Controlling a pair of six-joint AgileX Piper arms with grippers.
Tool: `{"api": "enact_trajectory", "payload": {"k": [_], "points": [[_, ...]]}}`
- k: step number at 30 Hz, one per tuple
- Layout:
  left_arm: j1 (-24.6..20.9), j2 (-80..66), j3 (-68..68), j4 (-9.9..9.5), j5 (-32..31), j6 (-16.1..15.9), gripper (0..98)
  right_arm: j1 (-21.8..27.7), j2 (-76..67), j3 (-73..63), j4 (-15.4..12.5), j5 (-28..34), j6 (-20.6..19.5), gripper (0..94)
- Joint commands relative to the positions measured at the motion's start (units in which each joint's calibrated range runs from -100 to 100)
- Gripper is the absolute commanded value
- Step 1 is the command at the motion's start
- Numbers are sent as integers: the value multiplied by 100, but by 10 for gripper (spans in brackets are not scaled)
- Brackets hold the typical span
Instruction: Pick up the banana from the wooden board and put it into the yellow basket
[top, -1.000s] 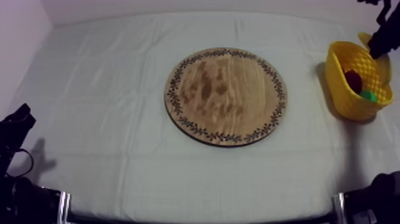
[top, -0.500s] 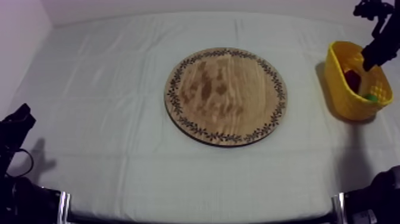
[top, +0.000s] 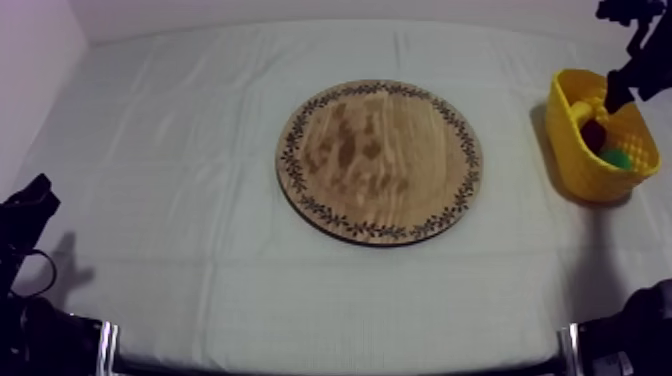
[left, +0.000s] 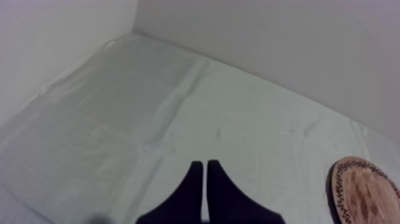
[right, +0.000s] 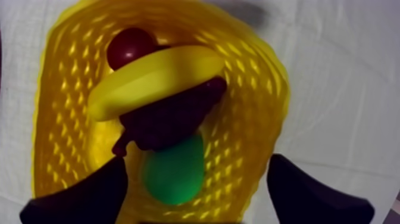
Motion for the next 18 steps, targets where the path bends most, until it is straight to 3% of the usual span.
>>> {"api": "enact_trajectory", "payload": {"k": [1,7,12,18], "points": [[-2,2,3,-1,-1,1,1,2,-180,31,-32,-1,28,699],[-2,2,3,-1,-1,1,1,74,-878,291,-199,-191,17,551],[-2,2,3,-1,-1,1,1,166,-1707,887,-410,-646,-61,454],[-2,2,3,-1,-1,1,1,115,-2780,1934,-471,-1275,49,299]]}}
